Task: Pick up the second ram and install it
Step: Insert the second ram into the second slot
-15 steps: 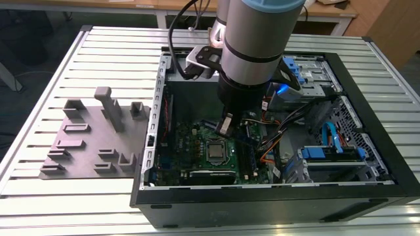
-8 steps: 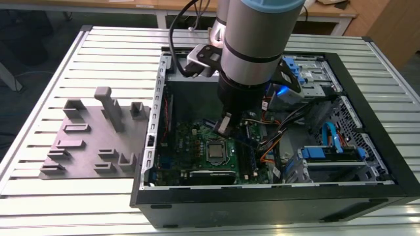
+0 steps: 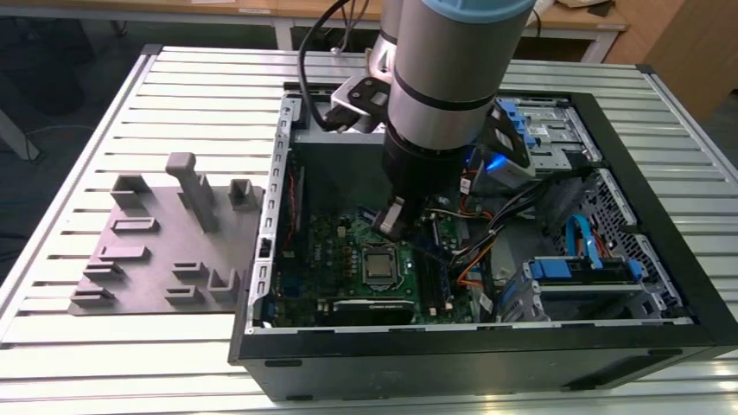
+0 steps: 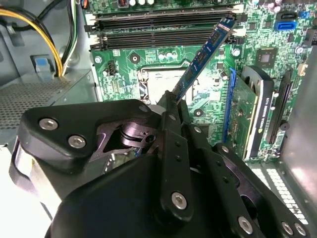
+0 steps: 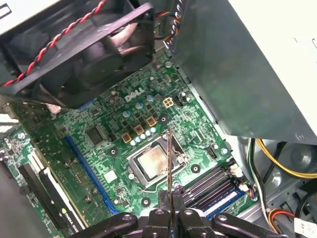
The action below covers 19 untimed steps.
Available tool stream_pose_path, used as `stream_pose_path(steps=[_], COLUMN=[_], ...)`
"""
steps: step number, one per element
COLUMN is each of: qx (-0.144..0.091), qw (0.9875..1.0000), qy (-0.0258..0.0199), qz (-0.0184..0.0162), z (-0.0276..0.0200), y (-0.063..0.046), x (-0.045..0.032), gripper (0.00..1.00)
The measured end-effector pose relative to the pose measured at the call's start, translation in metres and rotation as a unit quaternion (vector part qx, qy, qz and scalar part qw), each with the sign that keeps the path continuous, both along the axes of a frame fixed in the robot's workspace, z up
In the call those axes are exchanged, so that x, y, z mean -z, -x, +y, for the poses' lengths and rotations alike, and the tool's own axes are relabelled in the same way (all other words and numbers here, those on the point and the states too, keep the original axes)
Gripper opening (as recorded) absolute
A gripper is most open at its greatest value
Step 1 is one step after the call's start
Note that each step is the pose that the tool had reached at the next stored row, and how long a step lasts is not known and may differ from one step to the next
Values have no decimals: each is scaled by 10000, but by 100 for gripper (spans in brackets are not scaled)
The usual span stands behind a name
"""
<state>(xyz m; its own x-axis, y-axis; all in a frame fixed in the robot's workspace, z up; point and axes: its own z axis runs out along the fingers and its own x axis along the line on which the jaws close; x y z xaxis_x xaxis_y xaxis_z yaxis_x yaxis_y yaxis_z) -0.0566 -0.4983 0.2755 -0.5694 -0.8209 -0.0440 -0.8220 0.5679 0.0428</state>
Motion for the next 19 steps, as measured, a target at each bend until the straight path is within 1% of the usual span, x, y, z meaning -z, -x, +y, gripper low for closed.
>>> stream_pose_path(steps=[5,9,19], qx=[195,348,705], qw=[9998,9994,9975], qy=[0,0,0], qz=[0,0,0], z=[0,0,0], y=[0,0,0], x=[0,1,2], gripper=[14,14,14])
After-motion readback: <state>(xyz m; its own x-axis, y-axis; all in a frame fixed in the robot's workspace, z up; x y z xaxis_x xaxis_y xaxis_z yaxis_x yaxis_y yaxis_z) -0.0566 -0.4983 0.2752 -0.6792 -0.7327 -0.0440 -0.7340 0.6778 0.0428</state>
